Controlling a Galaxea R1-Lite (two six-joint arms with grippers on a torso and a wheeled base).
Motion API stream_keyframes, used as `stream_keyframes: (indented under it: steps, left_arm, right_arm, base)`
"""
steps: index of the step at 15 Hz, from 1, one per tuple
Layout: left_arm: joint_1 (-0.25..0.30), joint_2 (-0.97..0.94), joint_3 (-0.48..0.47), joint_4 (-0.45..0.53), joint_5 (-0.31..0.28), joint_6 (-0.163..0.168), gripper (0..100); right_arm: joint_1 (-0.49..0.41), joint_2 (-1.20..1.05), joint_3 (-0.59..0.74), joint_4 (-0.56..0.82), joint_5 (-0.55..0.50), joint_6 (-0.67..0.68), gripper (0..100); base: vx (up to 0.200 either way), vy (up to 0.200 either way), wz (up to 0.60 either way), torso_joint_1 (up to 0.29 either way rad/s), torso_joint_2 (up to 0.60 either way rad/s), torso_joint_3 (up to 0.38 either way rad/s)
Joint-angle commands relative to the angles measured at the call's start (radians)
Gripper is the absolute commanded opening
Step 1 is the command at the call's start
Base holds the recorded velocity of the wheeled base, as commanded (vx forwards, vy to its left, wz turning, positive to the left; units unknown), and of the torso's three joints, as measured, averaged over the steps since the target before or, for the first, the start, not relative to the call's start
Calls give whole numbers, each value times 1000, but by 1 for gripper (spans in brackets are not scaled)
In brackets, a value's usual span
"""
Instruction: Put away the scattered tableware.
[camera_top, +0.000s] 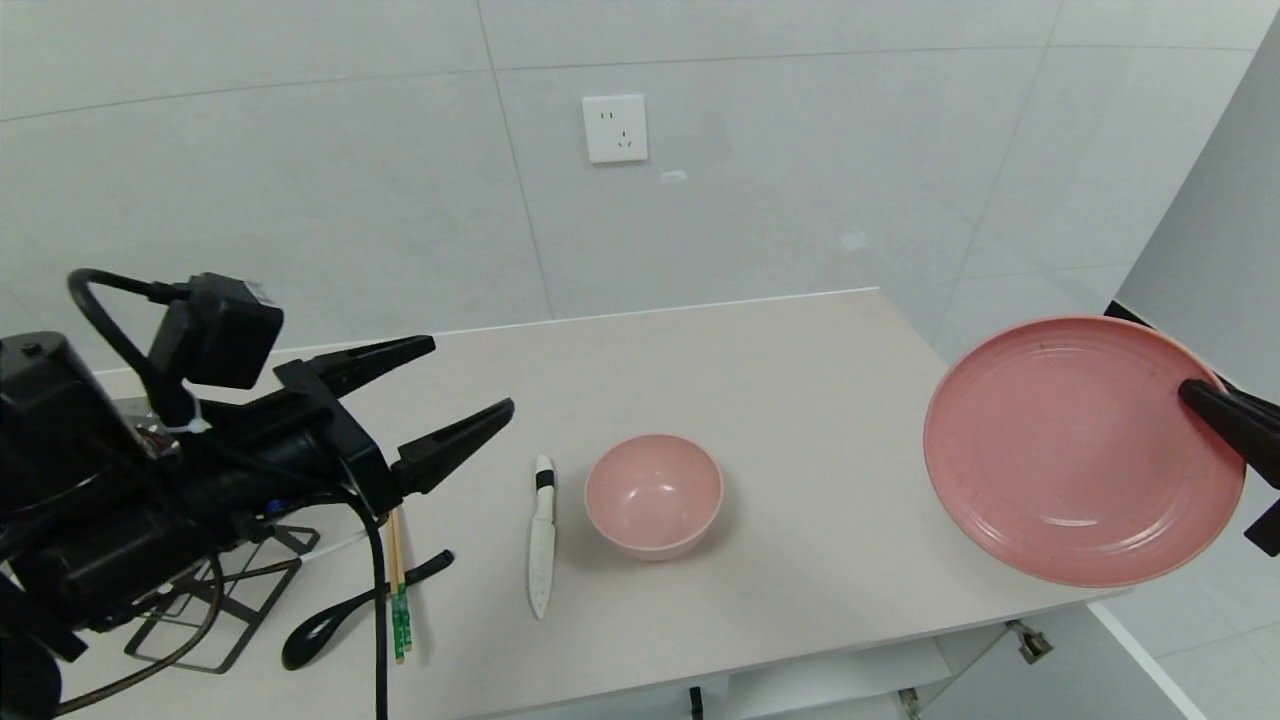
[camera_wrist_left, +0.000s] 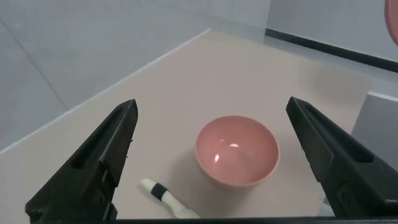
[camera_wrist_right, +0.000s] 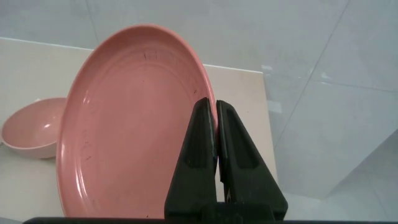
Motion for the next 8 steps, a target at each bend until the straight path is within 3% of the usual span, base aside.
stream_keyframes:
  steps: [1,2,3,4,5,6,7,8]
  left_arm:
    - [-64,81,-26,-29,-24,-23,100]
    - [-114,101,-47,-60,-22,-71,100]
    - [-154,112,-73,-74,4,-151,100]
    - [-180,122,-110,-60,77,-238,100]
    - [-194,142,-138,-38,122,-273,100]
    - [-196,182,-193,38,200,-286,100]
    - [-196,202,-213,106,251,-286,100]
    - [-196,211,-219,179,264,-286,100]
  right_arm:
    - [0,4,4,0,0,0,0]
    - [0,4,6,0,0,0,0]
    - [0,4,6,0,0,0,0]
    - [0,2,7,0,0,0,0]
    - [0,2,7,0,0,-2,0]
    - [-1,2,9,0,0,0,0]
    - [0,4,10,0,0,0,0]
    - [0,5,15,0,0,-2,0]
  base:
    - [0,0,0,0,0,0]
    - [0,0,0,0,0,0]
    - [0,0,0,0,0,0]
    - [0,0,0,0,0,0]
    - [0,0,0,0,0,0]
    - [0,0,0,0,0,0]
    - [0,0,0,0,0,0]
    - [0,0,0,0,0,0]
